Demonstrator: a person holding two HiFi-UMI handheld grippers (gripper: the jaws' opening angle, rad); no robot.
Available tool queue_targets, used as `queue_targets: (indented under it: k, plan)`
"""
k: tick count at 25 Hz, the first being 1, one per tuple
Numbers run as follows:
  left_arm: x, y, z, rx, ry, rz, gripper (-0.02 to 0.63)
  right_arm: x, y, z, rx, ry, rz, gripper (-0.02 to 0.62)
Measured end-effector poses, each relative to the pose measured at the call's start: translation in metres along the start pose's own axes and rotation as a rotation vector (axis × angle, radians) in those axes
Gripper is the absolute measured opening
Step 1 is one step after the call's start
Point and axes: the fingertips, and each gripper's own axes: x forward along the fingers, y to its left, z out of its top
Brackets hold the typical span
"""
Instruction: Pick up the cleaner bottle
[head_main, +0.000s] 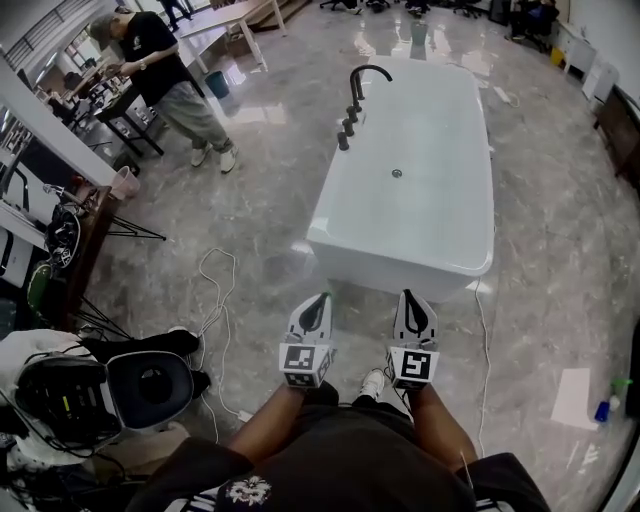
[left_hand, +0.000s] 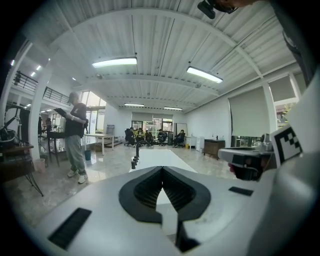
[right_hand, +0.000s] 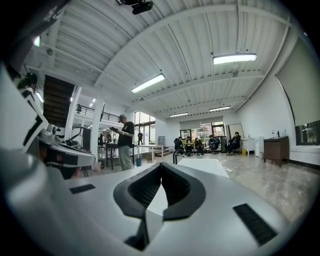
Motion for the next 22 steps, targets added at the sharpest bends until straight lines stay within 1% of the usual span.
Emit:
queue_targets:
  k: [5,10,13,15,18,22]
  plan:
    - [0.018,0.012,-0.004,-0.009,0.022,0.015,0.006,0.019,-0.005,-0.002,0.004,0.001,0.007,0.017]
    - [0.033,0.009,-0.012,-0.006,0.046,-0.010,0.006,0.029,-0.017,-0.008,-0.002,0.028,-0.014,0.017]
    - [0.043,0.016,-0.016,-0.030,0.041,-0.021,0.006,0.037,-0.018,-0.016,-0.012,0.038,-0.033,0.017]
    - [0.051,0.024,-0.017,-0.036,0.034,-0.029,0.006,0.046,-0.016,-0.023,-0.020,0.043,-0.049,0.017]
    - [0.069,0.046,-0.017,-0.021,0.006,-0.036,0.006,0.066,-0.010,-0.038,-0.028,0.049,-0.070,0.017]
    - [0.096,0.071,-0.042,-0.006,-0.020,-0.033,0.006,0.086,-0.005,-0.071,-0.031,0.046,-0.089,0.017]
